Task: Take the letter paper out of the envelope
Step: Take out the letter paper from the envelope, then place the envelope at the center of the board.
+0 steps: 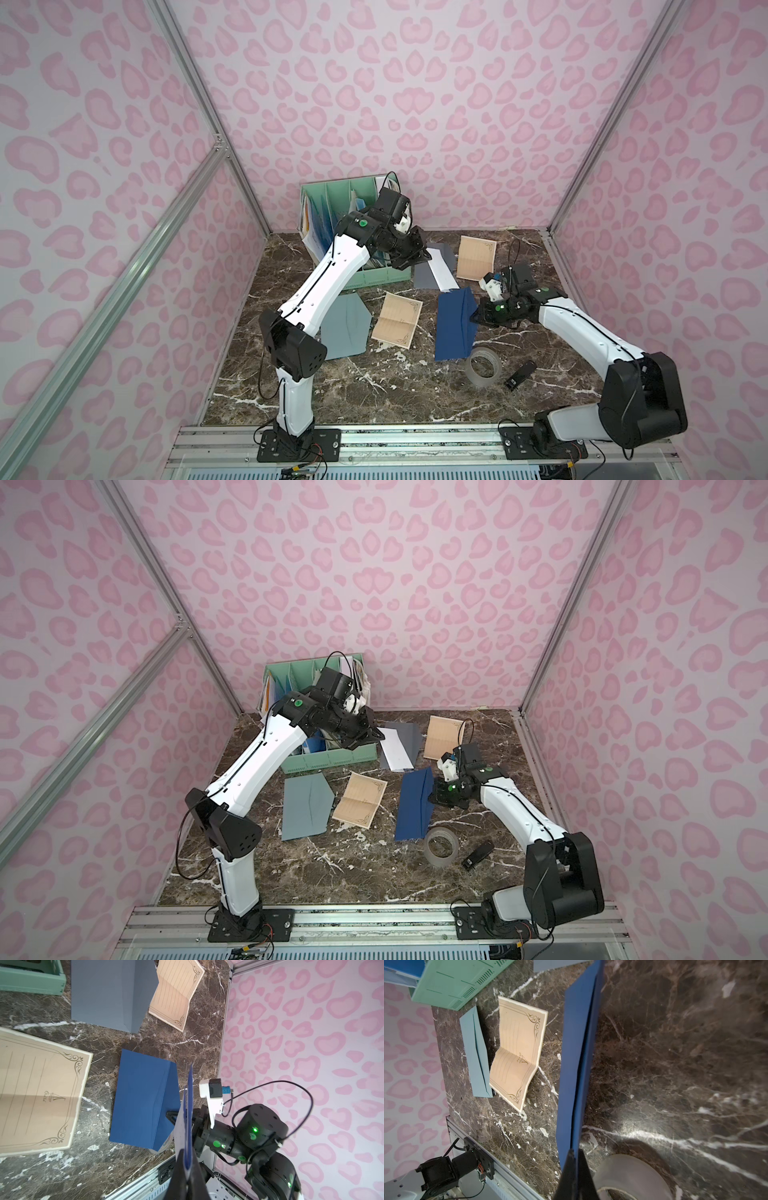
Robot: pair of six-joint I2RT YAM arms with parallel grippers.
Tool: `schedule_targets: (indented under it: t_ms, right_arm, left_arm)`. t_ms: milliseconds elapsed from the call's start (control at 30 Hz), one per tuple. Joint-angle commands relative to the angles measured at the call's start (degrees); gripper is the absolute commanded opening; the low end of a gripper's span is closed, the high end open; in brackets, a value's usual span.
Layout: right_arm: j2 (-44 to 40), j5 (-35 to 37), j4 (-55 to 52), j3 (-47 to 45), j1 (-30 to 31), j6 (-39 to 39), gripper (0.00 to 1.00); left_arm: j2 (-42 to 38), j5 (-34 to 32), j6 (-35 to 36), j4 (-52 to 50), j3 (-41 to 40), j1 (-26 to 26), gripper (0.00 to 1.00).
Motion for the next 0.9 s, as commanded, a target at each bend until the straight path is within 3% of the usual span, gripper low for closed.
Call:
schedule_targets:
  t_ms: [0,433,500,667,767,867]
  right_arm:
    - [0.1,-2.7,6.6,-3.0,-0.4,3.4,0.0]
    - [5.1,-1.5,12.2,-7.6,-1.7,3.9,0.0]
    - [5.5,-0.9,12.5,-8.0,-1.6,3.4,0.08]
    - [3.6,4.0,10.4,-7.7,-2.3,2.3,0.58]
    - [0.5,8.5,6.8,-4.5,-2.4,1.8,0.7]
    - [-3.2,11.2,3.5,0.5,-2.5,2.0,0.72]
  left_arm:
    - [-2.2,0.2,1.7,1.2,-2.6,0.9,0.0]
    - [-7.3,-0.5,1.9,2.9,-10.0,1.7,0.0]
    - [-7.8,-0.4,1.9,3.8,-11.2,1.8,0.0]
    - [-10.8,0.3,1.4,10.4,-17.5,2.1,0.0]
    - [-12.3,1.5,0.5,14.5,-20.7,3.1,0.0]
    - [-13.3,4.1,-0.7,18.1,-22.7,5.6,0.0]
